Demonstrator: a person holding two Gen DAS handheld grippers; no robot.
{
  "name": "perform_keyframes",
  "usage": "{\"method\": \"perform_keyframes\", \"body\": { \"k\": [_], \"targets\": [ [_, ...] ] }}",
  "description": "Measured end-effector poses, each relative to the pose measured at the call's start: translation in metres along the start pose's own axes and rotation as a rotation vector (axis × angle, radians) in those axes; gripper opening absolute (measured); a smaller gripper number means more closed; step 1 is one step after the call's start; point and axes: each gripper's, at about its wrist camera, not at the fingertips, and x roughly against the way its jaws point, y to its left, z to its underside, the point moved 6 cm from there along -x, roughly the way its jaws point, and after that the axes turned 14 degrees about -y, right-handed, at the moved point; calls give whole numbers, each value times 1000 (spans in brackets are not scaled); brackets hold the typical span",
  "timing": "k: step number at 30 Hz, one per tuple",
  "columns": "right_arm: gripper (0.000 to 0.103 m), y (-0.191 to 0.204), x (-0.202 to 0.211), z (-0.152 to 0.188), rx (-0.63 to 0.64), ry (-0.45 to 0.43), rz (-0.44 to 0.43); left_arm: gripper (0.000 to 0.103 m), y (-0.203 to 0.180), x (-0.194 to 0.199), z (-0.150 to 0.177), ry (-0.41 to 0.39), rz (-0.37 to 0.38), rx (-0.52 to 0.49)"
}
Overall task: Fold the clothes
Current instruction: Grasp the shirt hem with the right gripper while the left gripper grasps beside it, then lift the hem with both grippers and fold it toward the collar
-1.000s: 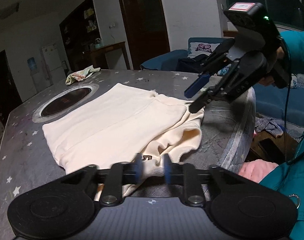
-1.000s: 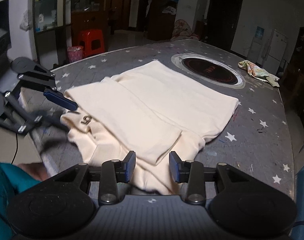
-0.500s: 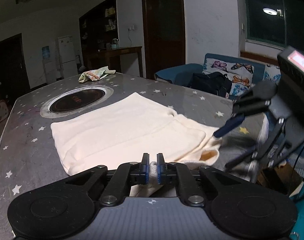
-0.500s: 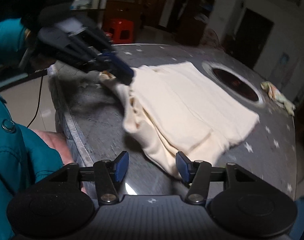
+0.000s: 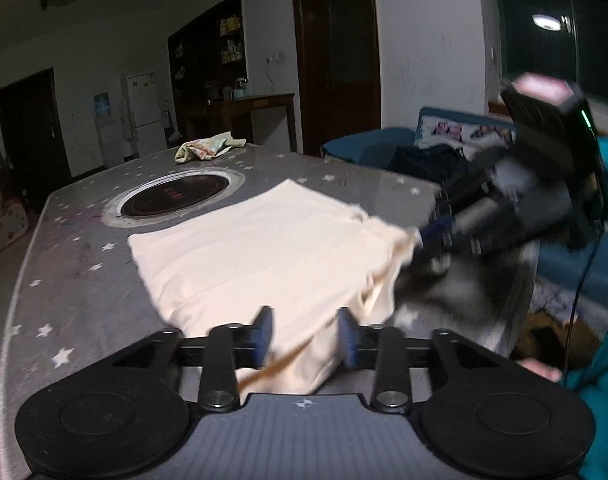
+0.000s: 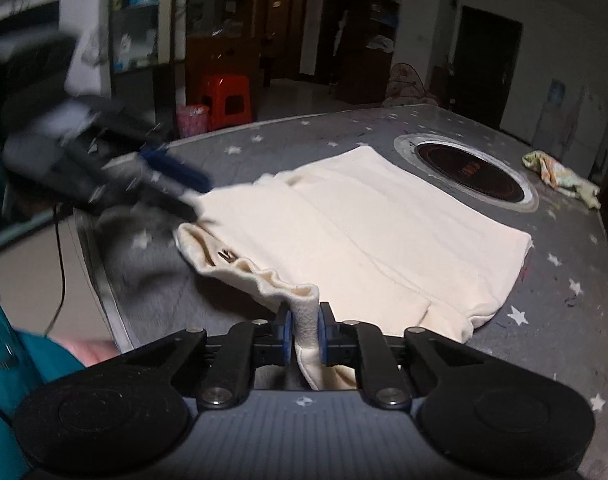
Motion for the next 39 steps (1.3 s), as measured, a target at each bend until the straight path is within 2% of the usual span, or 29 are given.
{"method": "perform_keyframes", "body": {
  "k": [4,9,12,13,14,15,17,20,29,36,39],
  "targets": [
    [11,-12,-1,-10,-65,-15,1,55,-12,3,10,18,-5,-84],
    [11,-16,-5,-19,-81,-25,5,55,-19,-12,21,33,-51,-200],
    [10,-16,-6,-19,-77,-23,11,55,-13,-20,27,44,-57,-221],
    [10,-16,-6,-19,-78,-21,16,48,-11,-22,29,47,-54,-225],
    [9,-17,-6,-17,-80,-20,20,37,-10,-23,30,51,-47,-228],
    [8,-16,-6,-16,-83,-19,24,32,-8,-23,31,54,-42,-228],
    [7,-15,-4,-13,-88,-21,32,16,-5,-23,31,52,-40,-216],
    [5,-11,-1,-11,-90,-31,35,7,0,-19,26,32,-40,-178],
    [5,9,29,-24,-32,-80,10,5,-6,8,5,-24,-39,-114],
    [5,40,75,-38,-7,-72,-66,5,-23,57,-16,-40,-7,-64],
    [5,48,88,-49,21,-70,-91,5,-24,61,-26,-51,-10,-74]
  ]
}}
